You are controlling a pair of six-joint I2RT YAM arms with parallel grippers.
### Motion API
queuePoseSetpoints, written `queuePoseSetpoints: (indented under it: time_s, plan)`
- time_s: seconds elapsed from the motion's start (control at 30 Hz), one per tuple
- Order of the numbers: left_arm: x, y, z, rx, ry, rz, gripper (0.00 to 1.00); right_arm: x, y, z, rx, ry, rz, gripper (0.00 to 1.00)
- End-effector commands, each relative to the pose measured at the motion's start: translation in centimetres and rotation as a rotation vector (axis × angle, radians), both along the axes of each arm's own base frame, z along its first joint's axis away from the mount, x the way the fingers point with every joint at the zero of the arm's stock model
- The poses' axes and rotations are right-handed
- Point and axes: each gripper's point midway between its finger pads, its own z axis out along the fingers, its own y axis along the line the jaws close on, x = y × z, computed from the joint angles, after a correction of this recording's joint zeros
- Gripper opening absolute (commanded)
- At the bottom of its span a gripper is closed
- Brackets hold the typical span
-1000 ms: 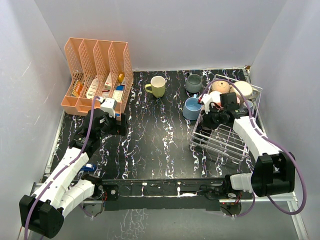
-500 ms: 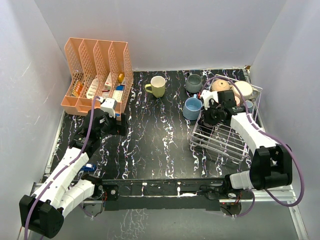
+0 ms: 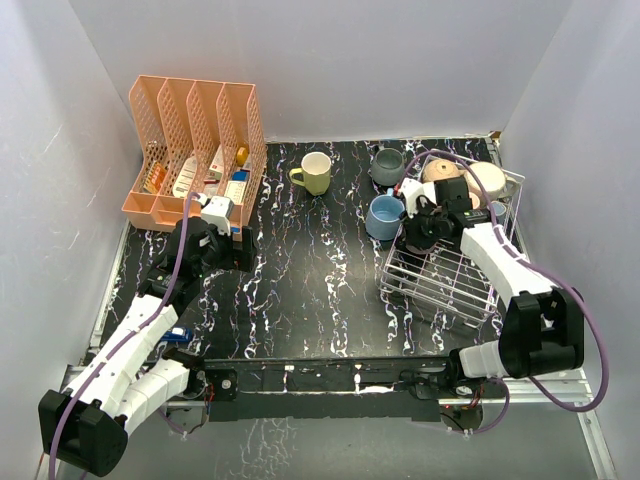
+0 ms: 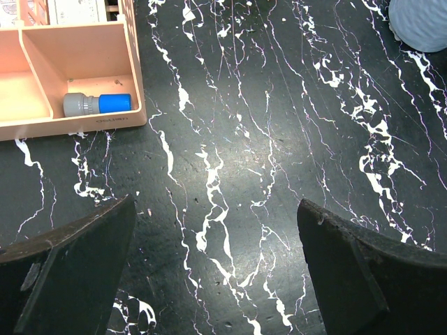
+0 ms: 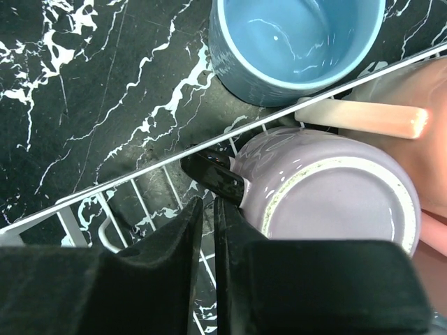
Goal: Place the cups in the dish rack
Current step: Turn the cup upside down in the dish rack.
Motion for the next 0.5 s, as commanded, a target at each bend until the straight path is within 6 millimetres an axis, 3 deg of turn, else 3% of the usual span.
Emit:
queuePoseSetpoints:
  time_s: [0.0, 0.23, 0.47]
  plan:
    - [0.1, 0.2, 0.3, 0.002, -0.02, -0.001, 0.97, 0.8, 0.8, 4.8, 0.042, -0.141, 0.051, 0.17]
    - [0.1, 0.1, 0.3, 0.0, -0.024, -0.001, 0.97, -1.1, 2.2, 6.6, 0.121, -0.151, 0.109, 0.18]
    - [0.0, -0.5, 0.1, -0.023, -0.015, -0.03, 0.97, -3.4, 5.2, 10.3, 0.295, -0.191, 0.241, 0.2]
